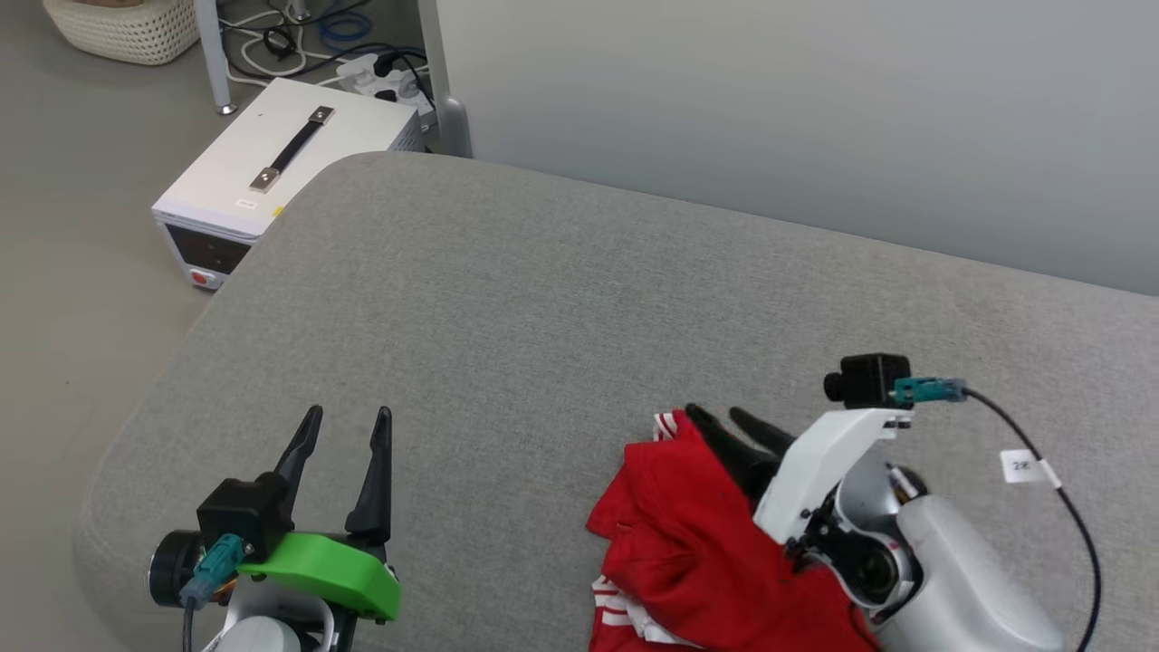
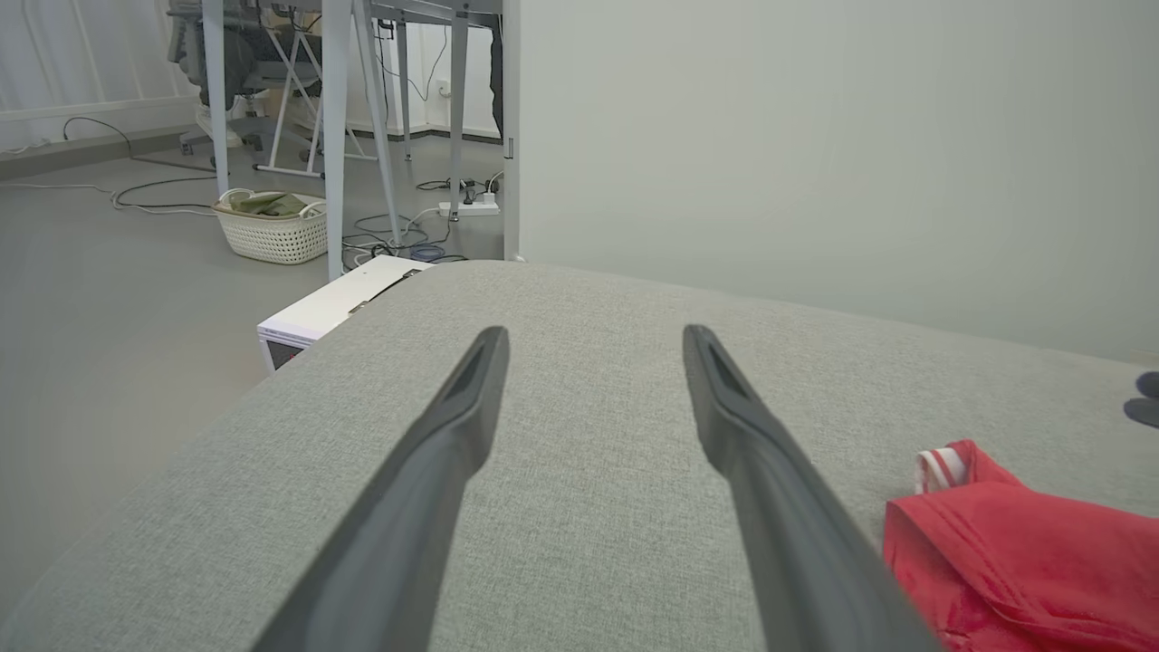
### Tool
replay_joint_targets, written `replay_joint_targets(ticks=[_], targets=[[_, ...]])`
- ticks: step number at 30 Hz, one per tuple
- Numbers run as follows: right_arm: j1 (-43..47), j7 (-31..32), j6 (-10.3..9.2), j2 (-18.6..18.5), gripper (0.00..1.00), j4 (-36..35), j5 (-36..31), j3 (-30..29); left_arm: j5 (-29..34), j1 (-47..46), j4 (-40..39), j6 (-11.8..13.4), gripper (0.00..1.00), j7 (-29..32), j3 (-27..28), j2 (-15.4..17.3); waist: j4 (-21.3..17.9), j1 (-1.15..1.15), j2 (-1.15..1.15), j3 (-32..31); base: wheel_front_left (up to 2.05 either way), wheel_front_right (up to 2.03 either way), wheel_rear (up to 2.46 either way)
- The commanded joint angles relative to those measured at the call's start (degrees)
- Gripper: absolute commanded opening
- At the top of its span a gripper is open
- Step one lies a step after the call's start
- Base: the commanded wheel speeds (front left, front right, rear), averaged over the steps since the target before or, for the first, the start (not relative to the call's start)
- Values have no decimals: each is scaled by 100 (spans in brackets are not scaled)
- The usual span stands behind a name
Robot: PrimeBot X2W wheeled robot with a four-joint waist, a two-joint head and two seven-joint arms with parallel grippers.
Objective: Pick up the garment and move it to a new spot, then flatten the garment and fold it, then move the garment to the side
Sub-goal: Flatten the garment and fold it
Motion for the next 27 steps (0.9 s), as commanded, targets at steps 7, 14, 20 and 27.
replay_joint_targets(ticks=[7, 14, 20, 27], targets=[[-76, -458, -3, -992, 100, -872, -1561, -131, -100, 93, -190, -17, 100, -33, -43, -65, -484, 0, 0, -72, 0, 0, 0], [198, -1067, -3, -1760, 100, -1501, -2555, -478, -166, 92, -356, -17, 100, -33, -54, -127, -832, 0, 0, -39, 0, 0, 0], [788, -1633, -3, -1827, 100, -1865, -3023, -1127, -194, 155, -449, -17, 100, -33, -47, -164, -1069, 0, 0, -41, 0, 0, 0], [1845, -2358, -3, -1119, 100, -2373, -3509, -2078, -255, 337, -476, -17, 100, -33, -86, -179, -1245, 0, 0, -92, 0, 0, 0]])
